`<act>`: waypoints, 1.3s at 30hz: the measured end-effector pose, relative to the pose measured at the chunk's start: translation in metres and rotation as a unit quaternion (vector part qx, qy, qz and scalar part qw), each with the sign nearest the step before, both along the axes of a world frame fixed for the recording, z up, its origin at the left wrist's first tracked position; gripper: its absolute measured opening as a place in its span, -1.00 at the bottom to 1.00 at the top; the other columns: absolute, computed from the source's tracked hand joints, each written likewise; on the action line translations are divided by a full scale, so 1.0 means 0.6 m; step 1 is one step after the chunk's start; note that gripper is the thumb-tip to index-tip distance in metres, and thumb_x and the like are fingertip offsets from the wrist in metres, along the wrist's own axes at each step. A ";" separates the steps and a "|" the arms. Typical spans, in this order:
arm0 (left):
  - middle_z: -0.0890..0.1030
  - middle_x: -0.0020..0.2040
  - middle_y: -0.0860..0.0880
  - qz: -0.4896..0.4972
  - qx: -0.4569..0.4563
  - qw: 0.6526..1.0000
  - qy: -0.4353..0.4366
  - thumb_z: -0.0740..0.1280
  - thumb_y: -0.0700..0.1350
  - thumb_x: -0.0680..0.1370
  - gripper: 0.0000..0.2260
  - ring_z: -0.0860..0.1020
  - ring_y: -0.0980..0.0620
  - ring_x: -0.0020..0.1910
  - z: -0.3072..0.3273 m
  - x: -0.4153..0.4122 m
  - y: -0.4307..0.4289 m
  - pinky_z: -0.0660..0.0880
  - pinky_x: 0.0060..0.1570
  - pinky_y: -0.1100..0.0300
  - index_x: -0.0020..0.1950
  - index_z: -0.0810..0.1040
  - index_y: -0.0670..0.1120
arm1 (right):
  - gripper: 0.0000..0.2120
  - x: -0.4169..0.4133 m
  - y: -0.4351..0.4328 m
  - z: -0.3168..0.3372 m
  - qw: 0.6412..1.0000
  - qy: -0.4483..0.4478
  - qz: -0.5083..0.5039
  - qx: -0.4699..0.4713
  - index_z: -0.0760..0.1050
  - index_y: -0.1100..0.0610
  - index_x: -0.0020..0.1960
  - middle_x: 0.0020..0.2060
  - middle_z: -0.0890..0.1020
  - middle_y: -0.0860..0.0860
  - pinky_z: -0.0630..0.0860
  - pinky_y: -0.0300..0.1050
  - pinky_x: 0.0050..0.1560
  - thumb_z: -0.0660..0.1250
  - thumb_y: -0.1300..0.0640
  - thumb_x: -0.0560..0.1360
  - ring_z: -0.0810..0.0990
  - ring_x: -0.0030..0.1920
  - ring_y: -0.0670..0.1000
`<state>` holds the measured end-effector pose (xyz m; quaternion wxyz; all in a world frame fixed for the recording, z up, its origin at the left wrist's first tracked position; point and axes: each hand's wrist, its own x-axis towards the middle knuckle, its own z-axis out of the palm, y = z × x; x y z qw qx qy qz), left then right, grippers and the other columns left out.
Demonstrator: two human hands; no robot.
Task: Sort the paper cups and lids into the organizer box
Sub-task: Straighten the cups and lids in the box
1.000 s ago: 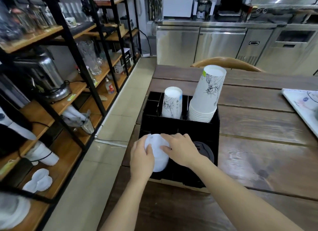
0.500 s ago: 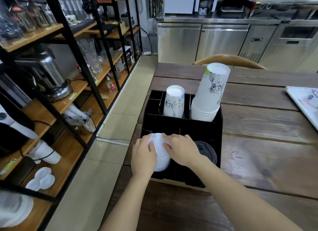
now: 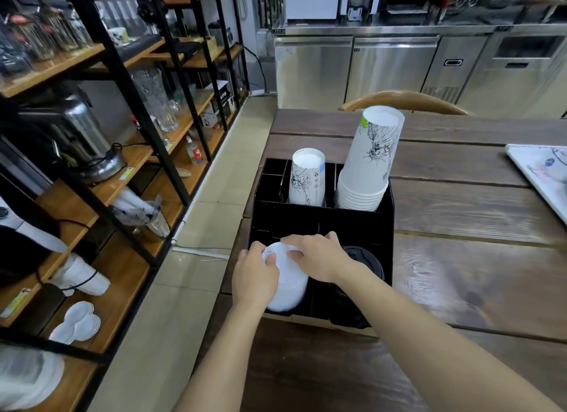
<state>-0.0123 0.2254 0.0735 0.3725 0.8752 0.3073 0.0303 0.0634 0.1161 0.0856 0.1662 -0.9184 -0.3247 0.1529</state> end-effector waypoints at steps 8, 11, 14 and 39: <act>0.47 0.10 -0.18 -0.018 -0.011 1.000 0.011 0.15 -0.08 0.60 -0.79 0.49 -0.20 -0.03 -0.001 -0.001 0.005 0.39 -0.13 0.07 0.16 0.41 -0.14 | -0.63 -0.001 0.001 -0.007 1.000 0.008 -0.010 -0.006 0.29 -0.05 0.40 0.29 0.54 -0.02 0.21 0.05 0.24 0.05 0.08 0.60 0.48 0.27 0.07; 0.49 0.11 -0.18 -0.012 -0.022 1.000 0.011 0.14 -0.05 0.59 -0.77 0.50 -0.20 0.01 -0.005 -0.002 0.004 0.42 -0.08 0.03 0.20 0.40 -0.10 | -0.62 -0.002 0.000 -0.007 1.000 0.005 -0.012 -0.018 0.26 -0.07 0.41 0.24 0.58 0.04 0.25 0.06 0.26 0.03 0.07 0.61 0.51 0.23 0.11; 0.51 0.11 -0.14 -0.009 -0.046 0.999 0.011 0.15 -0.06 0.59 -0.76 0.50 -0.18 0.05 -0.005 -0.001 0.006 0.45 -0.04 0.03 0.22 0.41 -0.08 | -0.61 -0.001 0.001 -0.003 0.999 0.024 -0.009 -0.028 0.24 -0.08 0.43 0.28 0.54 0.07 0.26 0.08 0.29 0.02 0.05 0.61 0.48 0.28 0.14; 0.58 -0.07 -0.08 0.037 0.032 0.999 0.007 0.22 0.01 0.55 -0.80 0.52 -0.13 -0.10 -0.007 -0.028 0.006 0.39 -0.24 0.11 -0.04 0.45 -0.13 | -0.65 0.003 0.013 -0.001 0.997 0.052 -0.022 -0.048 0.32 -0.08 0.38 0.28 0.54 0.08 0.21 0.16 0.32 0.01 0.05 0.62 0.45 0.29 0.17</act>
